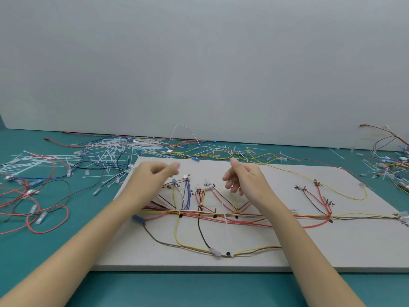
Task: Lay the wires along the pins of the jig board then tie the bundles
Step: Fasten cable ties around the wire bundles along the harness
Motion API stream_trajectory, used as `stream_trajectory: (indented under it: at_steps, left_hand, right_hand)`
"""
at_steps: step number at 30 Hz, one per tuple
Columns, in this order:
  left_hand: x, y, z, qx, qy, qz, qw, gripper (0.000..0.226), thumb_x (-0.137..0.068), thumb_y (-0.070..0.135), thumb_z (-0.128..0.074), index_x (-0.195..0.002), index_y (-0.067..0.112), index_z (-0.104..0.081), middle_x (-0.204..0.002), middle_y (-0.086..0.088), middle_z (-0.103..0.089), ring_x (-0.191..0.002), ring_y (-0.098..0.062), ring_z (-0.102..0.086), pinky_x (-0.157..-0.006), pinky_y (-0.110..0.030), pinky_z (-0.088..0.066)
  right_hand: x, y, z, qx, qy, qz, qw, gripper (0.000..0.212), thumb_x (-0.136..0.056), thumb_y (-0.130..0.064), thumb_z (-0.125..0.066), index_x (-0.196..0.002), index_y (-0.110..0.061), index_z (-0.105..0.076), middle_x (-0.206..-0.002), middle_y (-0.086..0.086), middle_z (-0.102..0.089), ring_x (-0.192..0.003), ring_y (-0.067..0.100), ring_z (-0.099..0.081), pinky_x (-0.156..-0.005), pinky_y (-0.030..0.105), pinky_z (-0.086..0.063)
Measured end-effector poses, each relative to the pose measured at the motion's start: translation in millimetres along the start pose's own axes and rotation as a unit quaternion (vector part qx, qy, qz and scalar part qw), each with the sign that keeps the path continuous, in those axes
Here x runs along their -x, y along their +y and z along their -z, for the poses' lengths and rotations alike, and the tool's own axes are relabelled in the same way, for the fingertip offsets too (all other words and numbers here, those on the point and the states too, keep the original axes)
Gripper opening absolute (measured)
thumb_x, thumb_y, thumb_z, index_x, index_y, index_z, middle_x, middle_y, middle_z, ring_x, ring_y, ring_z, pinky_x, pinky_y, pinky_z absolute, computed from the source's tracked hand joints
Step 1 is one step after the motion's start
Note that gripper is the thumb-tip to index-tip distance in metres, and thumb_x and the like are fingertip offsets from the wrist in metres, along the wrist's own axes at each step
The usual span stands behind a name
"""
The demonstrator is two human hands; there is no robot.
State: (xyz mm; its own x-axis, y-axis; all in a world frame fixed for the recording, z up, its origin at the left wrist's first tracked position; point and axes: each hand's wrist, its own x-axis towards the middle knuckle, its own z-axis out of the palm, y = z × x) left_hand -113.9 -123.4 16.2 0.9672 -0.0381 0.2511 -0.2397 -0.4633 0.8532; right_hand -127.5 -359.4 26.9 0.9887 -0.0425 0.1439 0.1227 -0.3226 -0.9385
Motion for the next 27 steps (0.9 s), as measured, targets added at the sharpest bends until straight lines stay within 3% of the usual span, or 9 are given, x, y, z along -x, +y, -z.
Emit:
stream_trajectory:
  at_steps: [3, 6, 13, 20, 22, 25, 27]
  left_hand:
    - [-12, -16, 21, -0.016, 0.006, 0.036, 0.999, 0.010, -0.084, 0.044, -0.070, -0.086, 0.035, -0.073, -0.086, 0.016, -0.072, -0.085, 0.001, -0.065, -0.072, -0.021, -0.046]
    - [-19, -35, 25, -0.097, 0.005, 0.082, 0.992, 0.020, -0.087, 0.027, -0.071, -0.105, 0.021, -0.073, -0.095, 0.006, -0.070, -0.092, -0.013, -0.064, -0.079, -0.029, -0.045]
    - [-24, -40, 19, -0.165, 0.041, 0.070, 0.983, 0.002, -0.080, 0.021, -0.078, -0.080, 0.020, -0.077, -0.075, 0.006, -0.070, -0.078, -0.008, -0.062, -0.063, -0.023, -0.042]
    - [-23, -39, 13, -0.269, 0.030, 0.012, 0.963, 0.012, -0.093, 0.014, -0.061, -0.082, 0.017, -0.064, -0.088, -0.001, -0.059, -0.090, -0.023, -0.057, -0.078, -0.038, -0.046]
    - [-21, -32, 14, -0.246, 0.075, -0.023, 0.966, 0.011, -0.096, 0.013, -0.056, -0.086, 0.013, -0.062, -0.092, -0.003, -0.058, -0.091, -0.024, -0.054, -0.080, -0.037, -0.044]
    - [-12, -9, 16, -0.130, 0.153, -0.080, 0.976, 0.009, -0.095, 0.014, -0.058, -0.089, 0.012, -0.063, -0.085, 0.000, -0.060, -0.080, -0.017, -0.054, -0.070, -0.025, -0.040]
    - [-3, 9, 10, -0.036, 0.144, -0.094, 0.984, 0.008, -0.093, 0.014, -0.062, -0.086, 0.016, -0.064, -0.078, 0.004, -0.063, -0.072, -0.009, -0.055, -0.065, -0.020, -0.041]
  right_hand:
    - [-4, 9, 5, 0.035, 0.040, -0.002, 0.999, 0.043, -0.101, -0.027, -0.042, -0.069, -0.009, -0.064, -0.061, 0.004, -0.062, -0.050, 0.004, -0.053, -0.049, 0.014, -0.039]
    - [-7, 14, 8, 0.057, 0.058, -0.005, 0.997, 0.038, -0.100, -0.022, -0.045, -0.070, -0.009, -0.065, -0.062, 0.003, -0.063, -0.059, 0.011, -0.055, -0.062, 0.027, -0.044]
    - [-8, 20, 3, 0.098, 0.031, -0.008, 0.995, 0.037, -0.096, -0.023, -0.049, -0.064, -0.016, -0.065, -0.062, 0.000, -0.064, -0.063, 0.016, -0.057, -0.070, 0.039, -0.050]
    - [-7, 20, 3, 0.094, 0.053, 0.007, 0.994, 0.034, -0.095, -0.021, -0.050, -0.065, -0.016, -0.065, -0.064, 0.001, -0.065, -0.060, 0.010, -0.057, -0.071, 0.037, -0.050]
    - [-4, 13, 3, 0.065, 0.098, 0.039, 0.992, 0.030, -0.095, -0.019, -0.052, -0.068, -0.015, -0.064, -0.064, -0.002, -0.064, -0.059, 0.005, -0.056, -0.068, 0.033, -0.049]
    - [4, -2, 2, -0.005, 0.168, 0.115, 0.979, 0.023, -0.094, -0.016, -0.056, -0.074, -0.007, -0.065, -0.064, 0.001, -0.062, -0.062, 0.009, -0.056, -0.066, 0.032, -0.048]
    - [10, -11, -2, -0.034, 0.177, 0.149, 0.972, 0.020, -0.093, -0.015, -0.060, -0.077, -0.005, -0.067, -0.064, 0.000, -0.062, -0.062, 0.007, -0.057, -0.064, 0.028, -0.047]
